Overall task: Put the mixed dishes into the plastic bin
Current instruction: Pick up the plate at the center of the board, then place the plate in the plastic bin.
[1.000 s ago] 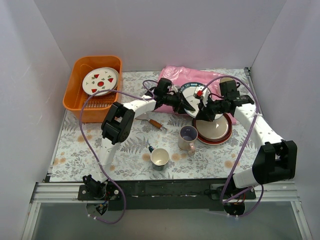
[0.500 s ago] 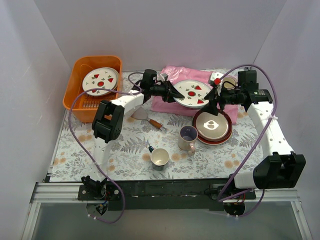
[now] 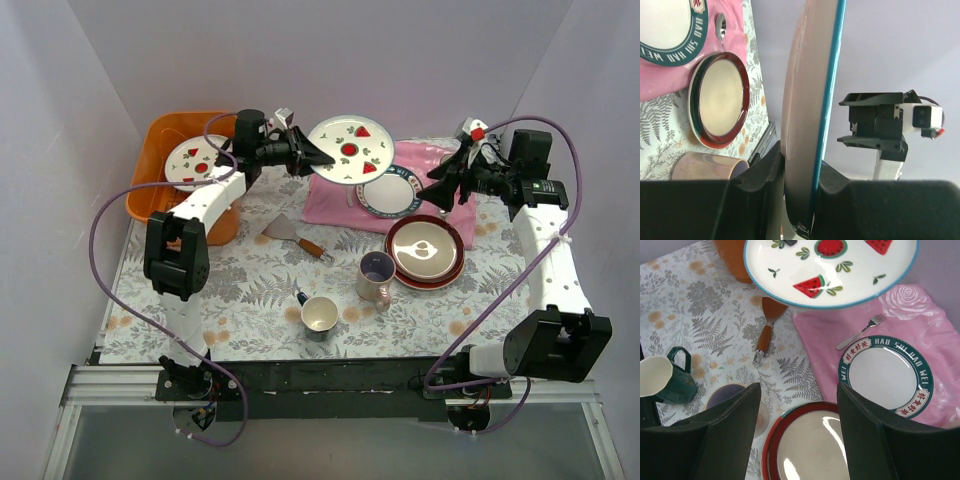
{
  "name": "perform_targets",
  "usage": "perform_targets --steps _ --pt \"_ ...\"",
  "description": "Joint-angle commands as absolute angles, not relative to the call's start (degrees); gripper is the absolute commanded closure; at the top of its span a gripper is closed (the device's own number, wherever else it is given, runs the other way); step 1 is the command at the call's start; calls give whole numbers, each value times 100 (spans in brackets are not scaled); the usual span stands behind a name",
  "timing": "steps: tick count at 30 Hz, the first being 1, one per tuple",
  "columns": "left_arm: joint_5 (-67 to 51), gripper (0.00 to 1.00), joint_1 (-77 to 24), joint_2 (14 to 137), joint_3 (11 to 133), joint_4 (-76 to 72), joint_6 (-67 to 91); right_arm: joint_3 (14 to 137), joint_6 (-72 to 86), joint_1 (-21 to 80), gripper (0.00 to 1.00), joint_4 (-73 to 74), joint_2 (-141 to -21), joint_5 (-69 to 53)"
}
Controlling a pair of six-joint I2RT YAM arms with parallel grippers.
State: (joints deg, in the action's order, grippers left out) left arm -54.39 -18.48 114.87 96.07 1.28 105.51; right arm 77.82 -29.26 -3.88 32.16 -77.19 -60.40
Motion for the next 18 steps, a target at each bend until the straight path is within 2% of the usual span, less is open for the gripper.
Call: perform_targets --steps 1,18 --pt "-5590 100 -1574 10548 9554 -44 10213 7629 -2285 -536 30 2523 -7559 -6319" --pt "-5511 100 -599 9703 8974 -114 10099 7233 -2285 -668 30 2443 -7453 -6302"
